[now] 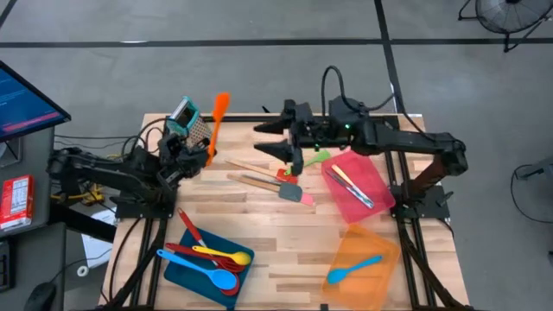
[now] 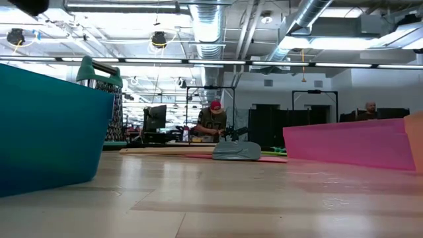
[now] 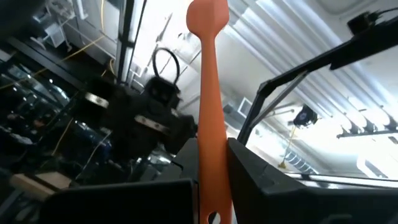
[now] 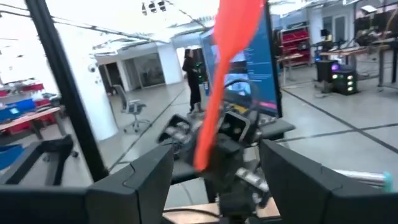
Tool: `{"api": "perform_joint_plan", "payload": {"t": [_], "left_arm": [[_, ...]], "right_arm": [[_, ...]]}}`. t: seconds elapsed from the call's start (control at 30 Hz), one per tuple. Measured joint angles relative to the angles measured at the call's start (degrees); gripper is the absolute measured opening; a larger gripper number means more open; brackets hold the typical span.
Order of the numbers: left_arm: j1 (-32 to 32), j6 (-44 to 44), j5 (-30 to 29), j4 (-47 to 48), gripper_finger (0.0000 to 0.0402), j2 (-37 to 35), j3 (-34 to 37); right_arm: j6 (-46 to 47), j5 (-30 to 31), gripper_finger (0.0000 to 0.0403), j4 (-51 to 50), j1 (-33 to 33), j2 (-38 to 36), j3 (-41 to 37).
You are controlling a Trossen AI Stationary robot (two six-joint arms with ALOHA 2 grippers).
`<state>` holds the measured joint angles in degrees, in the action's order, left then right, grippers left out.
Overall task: Pick & Place Kitchen Items
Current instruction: Put the orange spatula into the orange bin
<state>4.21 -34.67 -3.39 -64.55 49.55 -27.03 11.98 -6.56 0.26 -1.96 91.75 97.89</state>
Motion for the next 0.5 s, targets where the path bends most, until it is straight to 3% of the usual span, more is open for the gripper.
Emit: {"api": "perform_joint_plan", "payload": {"t": [0.33,0.5], "left_arm": [[0.0,0.1,1.37,-0.38,0.0025,8.66,-5.44],[0.0,0.12,1.39,-0.65,0.0025,11.18,-7.32]], "right_arm": [[0.08,-8.05,0.0234,2.6,-5.45,1.29,0.09],[-0.2,-18.21,0.0241,4.66,-6.58,1.38,0.09]]}}
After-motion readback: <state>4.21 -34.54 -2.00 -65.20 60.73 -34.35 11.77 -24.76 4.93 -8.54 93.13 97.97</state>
